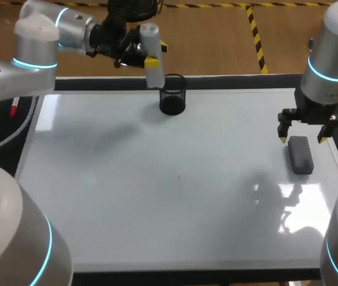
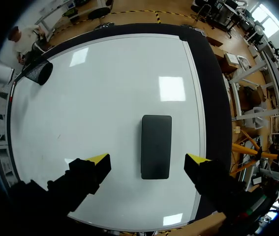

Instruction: Pick up the inspection probe, press it on each red-marked spot on the whiteboard one by one, put down the probe, pick up the eraser, and wipe off all the red marks.

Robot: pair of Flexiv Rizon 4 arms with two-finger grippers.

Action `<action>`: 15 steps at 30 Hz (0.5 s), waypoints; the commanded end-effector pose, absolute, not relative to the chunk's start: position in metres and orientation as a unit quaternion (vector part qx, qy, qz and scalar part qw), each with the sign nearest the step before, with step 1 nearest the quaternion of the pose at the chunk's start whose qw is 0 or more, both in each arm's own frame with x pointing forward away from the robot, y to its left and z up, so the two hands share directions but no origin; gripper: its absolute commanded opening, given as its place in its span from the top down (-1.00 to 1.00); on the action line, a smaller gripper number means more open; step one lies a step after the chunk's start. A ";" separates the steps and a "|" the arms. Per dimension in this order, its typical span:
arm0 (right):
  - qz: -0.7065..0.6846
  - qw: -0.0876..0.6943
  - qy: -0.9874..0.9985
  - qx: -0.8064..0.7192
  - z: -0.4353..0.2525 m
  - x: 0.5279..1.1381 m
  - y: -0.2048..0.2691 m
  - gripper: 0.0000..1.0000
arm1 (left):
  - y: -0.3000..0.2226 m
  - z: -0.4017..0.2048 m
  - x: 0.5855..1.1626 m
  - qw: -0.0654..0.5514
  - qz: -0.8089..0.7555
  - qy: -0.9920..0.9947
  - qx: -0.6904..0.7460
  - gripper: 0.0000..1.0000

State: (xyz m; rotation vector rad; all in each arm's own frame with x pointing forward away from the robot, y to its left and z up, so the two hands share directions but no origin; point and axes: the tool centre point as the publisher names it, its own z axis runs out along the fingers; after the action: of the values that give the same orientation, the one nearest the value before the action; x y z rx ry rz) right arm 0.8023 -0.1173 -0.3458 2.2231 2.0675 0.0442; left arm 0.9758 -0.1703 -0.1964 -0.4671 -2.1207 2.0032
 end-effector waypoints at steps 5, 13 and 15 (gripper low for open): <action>0.015 0.053 0.680 0.731 -0.344 0.802 -0.118 -1.00 | -0.185 -0.201 0.998 0.139 0.668 -0.706 -0.193 1.00; 0.015 0.053 0.680 0.731 -0.344 0.802 -0.118 -1.00 | -0.193 -0.203 1.011 0.145 0.670 -0.702 -0.194 1.00; 0.015 0.053 0.680 0.731 -0.344 0.802 -0.118 -1.00 | -0.196 -0.205 1.013 0.146 0.670 -0.702 -0.195 1.00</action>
State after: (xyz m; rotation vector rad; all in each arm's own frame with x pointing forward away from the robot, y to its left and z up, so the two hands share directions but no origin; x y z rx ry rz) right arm 0.8023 -0.1173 -0.3458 2.2230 2.0675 0.0443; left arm 1.0042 -0.1913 -0.2019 -0.4730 -2.0917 1.9898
